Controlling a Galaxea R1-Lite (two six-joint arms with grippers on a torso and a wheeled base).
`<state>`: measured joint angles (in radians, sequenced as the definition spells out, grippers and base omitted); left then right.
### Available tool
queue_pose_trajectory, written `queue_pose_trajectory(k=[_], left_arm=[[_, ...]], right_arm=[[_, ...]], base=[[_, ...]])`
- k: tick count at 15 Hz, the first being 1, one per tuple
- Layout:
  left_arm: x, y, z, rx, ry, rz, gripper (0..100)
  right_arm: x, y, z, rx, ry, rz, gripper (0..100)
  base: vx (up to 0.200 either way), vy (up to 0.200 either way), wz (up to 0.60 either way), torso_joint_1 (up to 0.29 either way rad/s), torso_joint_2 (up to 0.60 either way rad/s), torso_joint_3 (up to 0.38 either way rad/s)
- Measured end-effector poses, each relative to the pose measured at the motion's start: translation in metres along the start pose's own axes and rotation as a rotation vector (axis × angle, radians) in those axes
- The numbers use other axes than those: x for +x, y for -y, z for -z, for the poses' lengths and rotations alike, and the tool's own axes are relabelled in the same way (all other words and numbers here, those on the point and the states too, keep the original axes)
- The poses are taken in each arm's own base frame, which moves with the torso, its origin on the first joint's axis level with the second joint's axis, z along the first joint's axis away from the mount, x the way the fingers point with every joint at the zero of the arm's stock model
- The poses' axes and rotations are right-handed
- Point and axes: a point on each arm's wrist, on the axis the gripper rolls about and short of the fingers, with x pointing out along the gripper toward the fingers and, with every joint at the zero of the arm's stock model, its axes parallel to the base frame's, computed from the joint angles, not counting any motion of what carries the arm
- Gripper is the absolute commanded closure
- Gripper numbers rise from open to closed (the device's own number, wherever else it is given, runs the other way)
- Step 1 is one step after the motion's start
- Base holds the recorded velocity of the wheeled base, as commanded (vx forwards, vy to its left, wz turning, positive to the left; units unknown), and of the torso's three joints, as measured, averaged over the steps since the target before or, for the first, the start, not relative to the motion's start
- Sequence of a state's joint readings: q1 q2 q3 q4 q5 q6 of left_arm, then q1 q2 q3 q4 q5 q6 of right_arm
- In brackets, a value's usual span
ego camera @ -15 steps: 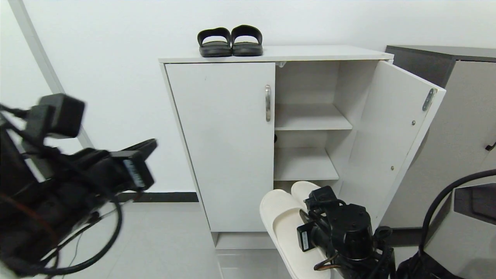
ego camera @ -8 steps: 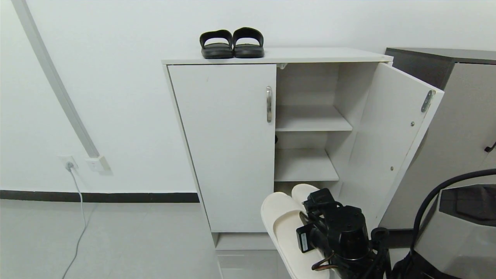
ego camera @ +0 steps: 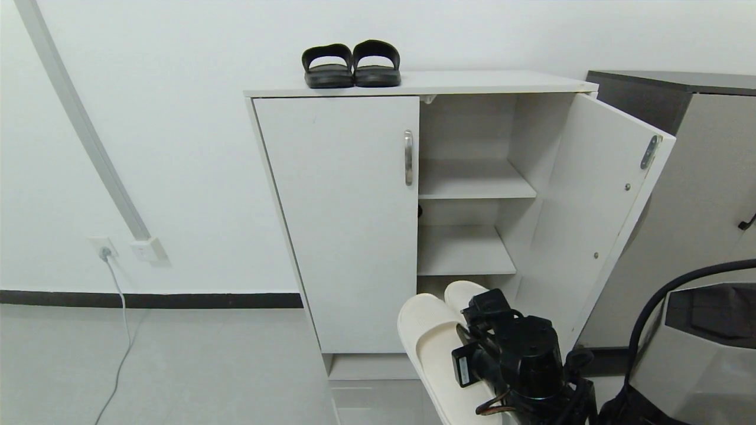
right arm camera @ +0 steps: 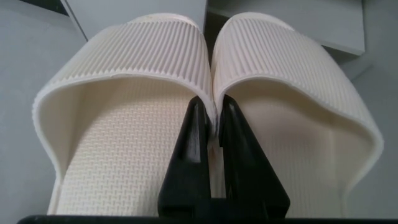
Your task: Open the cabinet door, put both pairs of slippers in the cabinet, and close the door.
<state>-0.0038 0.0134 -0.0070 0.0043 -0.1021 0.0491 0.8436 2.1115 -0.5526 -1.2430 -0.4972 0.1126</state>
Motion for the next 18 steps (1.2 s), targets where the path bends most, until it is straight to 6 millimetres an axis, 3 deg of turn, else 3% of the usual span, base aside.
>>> queue_pose_trajectory(k=[3, 7, 11, 18], left_arm=[[-0.001, 0.000, 0.001, -0.019, 0.009, 0.000, 100], [-0.001, 0.000, 0.001, -0.017, 0.012, 0.000, 100], [-0.001, 0.000, 0.001, -0.019, 0.013, 0.001, 100], [-0.001, 0.000, 0.002, -0.019, 0.011, 0.001, 100]], right_arm=[[0.005, -0.005, 0.000, -0.001, 0.017, 0.034, 100], [0.029, -0.027, -0.022, 0.020, 0.068, 0.153, 100], [0.054, -0.035, -0.045, 0.045, 0.067, 0.308, 100], [0.065, -0.042, -0.068, 0.032, 0.090, 0.384, 100]], base=[[0.000, 0.000, 0.00, 0.000, 0.00, 0.000], [0.000, 0.000, 0.00, 0.000, 0.00, 0.000], [0.000, 0.000, 0.00, 0.000, 0.00, 0.000], [0.000, 0.000, 0.00, 0.000, 0.00, 0.000]])
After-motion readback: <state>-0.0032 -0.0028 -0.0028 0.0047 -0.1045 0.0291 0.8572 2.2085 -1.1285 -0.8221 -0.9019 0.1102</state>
